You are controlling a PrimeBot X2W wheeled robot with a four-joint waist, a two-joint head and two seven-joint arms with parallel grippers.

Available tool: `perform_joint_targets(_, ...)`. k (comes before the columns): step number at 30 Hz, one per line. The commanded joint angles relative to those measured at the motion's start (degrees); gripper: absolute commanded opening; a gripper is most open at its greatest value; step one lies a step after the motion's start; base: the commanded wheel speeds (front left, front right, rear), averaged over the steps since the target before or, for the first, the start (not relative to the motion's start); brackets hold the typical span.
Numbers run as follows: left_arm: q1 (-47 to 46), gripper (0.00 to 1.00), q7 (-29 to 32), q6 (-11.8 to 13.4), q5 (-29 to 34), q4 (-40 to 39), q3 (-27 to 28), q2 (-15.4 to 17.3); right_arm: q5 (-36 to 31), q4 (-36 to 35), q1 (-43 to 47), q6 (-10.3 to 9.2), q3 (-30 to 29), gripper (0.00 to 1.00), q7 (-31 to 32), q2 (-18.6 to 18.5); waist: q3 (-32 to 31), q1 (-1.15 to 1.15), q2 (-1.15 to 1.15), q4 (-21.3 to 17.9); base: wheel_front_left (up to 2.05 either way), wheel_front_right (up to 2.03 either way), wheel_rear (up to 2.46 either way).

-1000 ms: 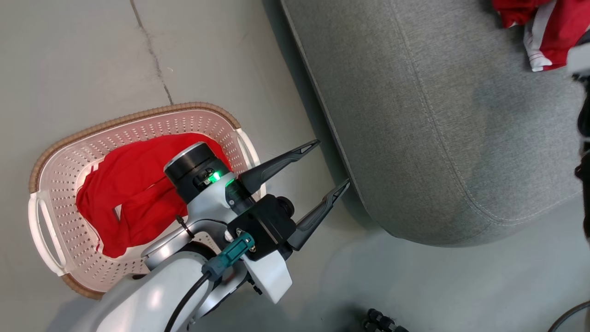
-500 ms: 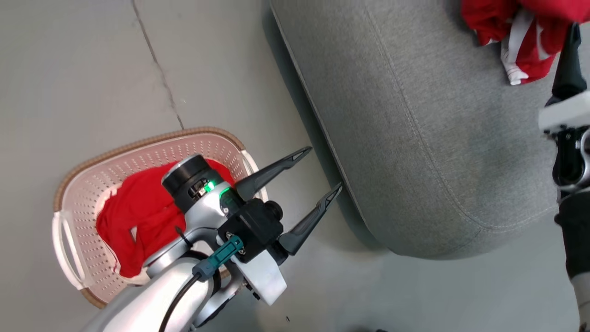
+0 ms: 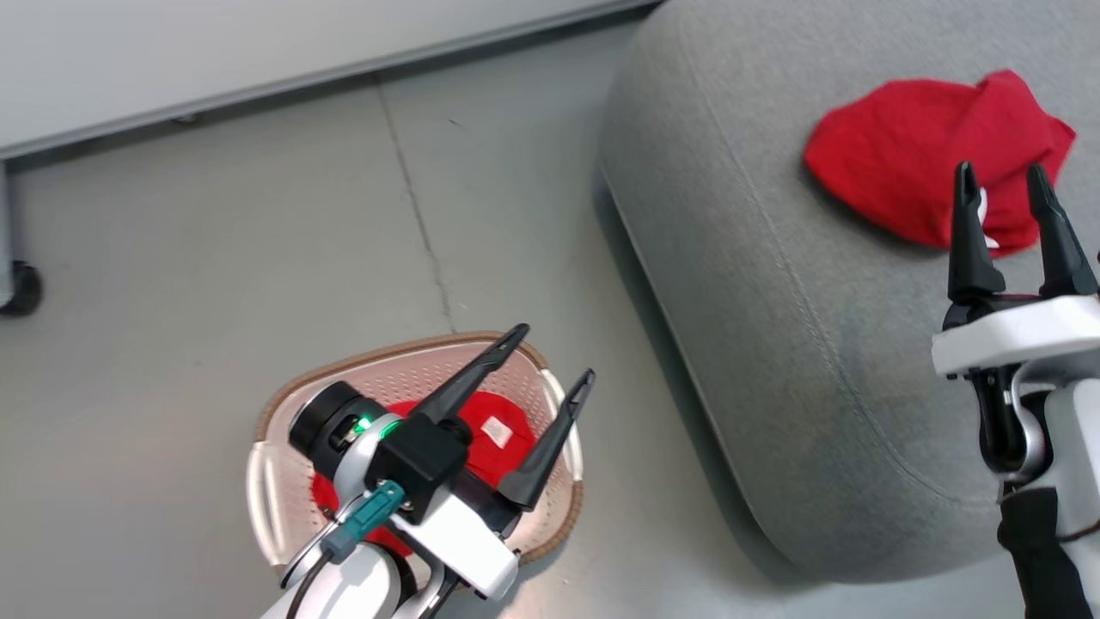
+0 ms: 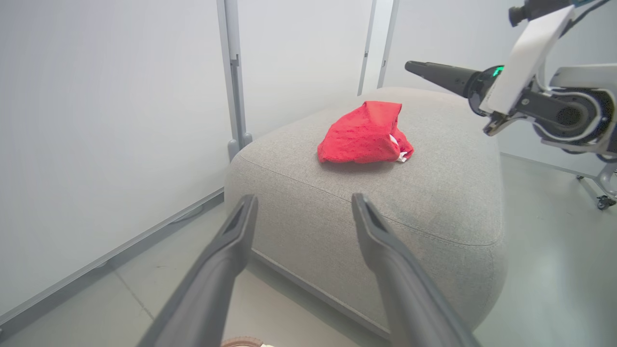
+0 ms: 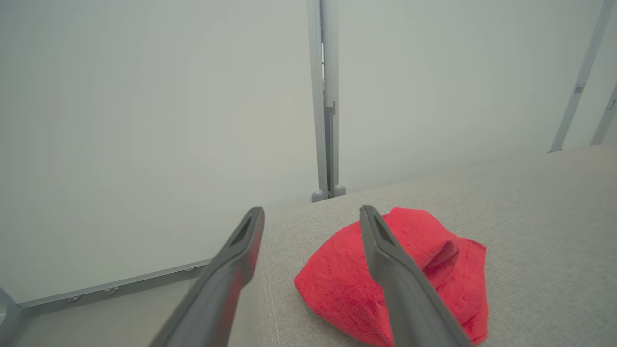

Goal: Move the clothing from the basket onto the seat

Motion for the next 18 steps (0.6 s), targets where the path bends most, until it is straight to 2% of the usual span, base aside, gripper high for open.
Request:
perform_joint_targets(1,0.8,1.0,-0.45,0.35,-0.45,0.09,0.53,-0.11,-0.49,-0.64,1.4,0.01,-0.15,1.0,-0.04,-0.18,-3.53,0.0,0.0,3.64,0.0,0.0,0.0)
perform_joint_targets(6,3.54,1.0,-2.5,3.46,-2.27,0.83,3.38,-0.09,-3.13,-6.62,5.79,0.01,-0.78,1.0,1.39,0.89,-6.53,0.0,0.0,7.03,0.0,0.0,0.0)
perform_joint_targets(18,10.14,1.0,-7.02,10.59,-6.81,0.87,13.1,1.45,-9.36,-23.02,17.84,0.01,-2.77,1.0,10.55,4.76,-11.36,0.0,0.0,14.32,0.0,0.0,0.0)
